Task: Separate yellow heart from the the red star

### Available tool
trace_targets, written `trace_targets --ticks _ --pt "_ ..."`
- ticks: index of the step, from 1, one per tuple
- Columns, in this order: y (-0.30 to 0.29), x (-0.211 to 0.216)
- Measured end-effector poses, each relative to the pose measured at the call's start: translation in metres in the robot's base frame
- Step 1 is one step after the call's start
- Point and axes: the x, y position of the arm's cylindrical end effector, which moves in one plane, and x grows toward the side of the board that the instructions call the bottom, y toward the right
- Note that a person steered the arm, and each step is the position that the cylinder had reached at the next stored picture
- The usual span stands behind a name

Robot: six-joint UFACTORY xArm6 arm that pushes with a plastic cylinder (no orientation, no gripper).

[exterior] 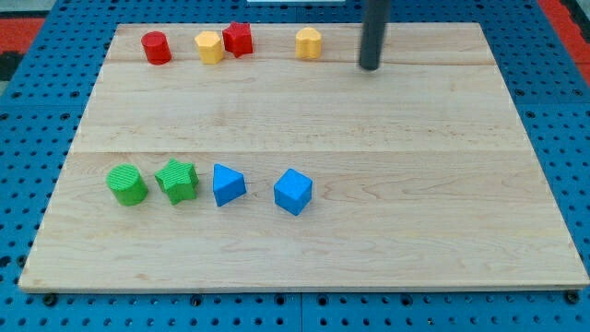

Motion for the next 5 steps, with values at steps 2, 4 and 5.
trace_targets --ticks 2,4,5 --pt "-0.019 -0.061" --pt "-0.146 -0.051" --pt "-0.128 -0.04"
